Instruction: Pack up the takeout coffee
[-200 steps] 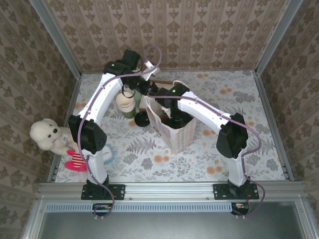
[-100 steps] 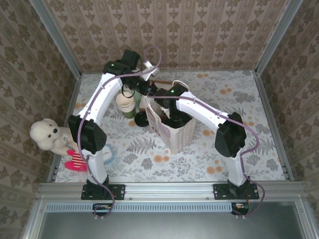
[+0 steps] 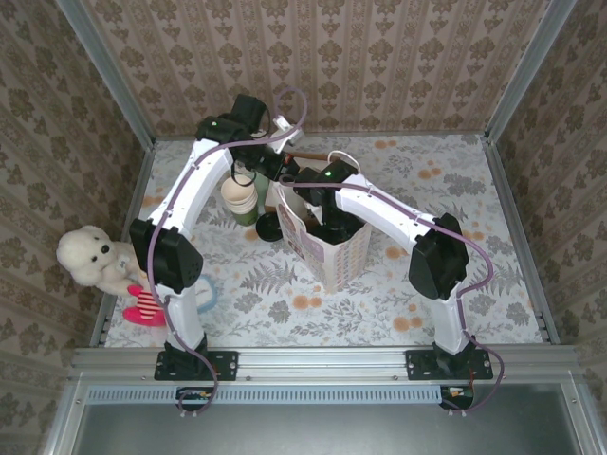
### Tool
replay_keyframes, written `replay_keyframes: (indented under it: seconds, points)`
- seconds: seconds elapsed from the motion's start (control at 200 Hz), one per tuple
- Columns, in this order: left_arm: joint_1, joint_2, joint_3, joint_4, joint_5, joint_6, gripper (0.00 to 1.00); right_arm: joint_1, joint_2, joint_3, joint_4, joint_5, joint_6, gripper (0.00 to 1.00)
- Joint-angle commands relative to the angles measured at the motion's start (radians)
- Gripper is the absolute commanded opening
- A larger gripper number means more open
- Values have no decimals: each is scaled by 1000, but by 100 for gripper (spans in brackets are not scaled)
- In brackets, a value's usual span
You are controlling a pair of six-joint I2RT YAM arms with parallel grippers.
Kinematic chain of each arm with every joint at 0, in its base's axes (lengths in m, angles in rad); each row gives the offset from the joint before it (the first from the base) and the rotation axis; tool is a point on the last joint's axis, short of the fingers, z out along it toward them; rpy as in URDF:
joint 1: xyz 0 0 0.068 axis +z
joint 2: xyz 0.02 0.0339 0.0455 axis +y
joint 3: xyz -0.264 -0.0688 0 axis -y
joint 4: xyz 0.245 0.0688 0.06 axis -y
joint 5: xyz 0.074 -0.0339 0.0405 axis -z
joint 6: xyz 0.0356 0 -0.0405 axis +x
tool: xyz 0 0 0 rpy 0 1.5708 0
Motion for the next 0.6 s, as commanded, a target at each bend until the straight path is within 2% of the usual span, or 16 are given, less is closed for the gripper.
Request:
replay_keyframes:
  seconds: [0.0, 0.595]
  points:
    - [-6, -13, 16, 4, 14, -3, 0, -5, -25, -4, 24, 23, 3, 61]
    - [-4, -12, 10, 1, 49, -6, 0, -5, -60, -20, 67, 32, 6, 60]
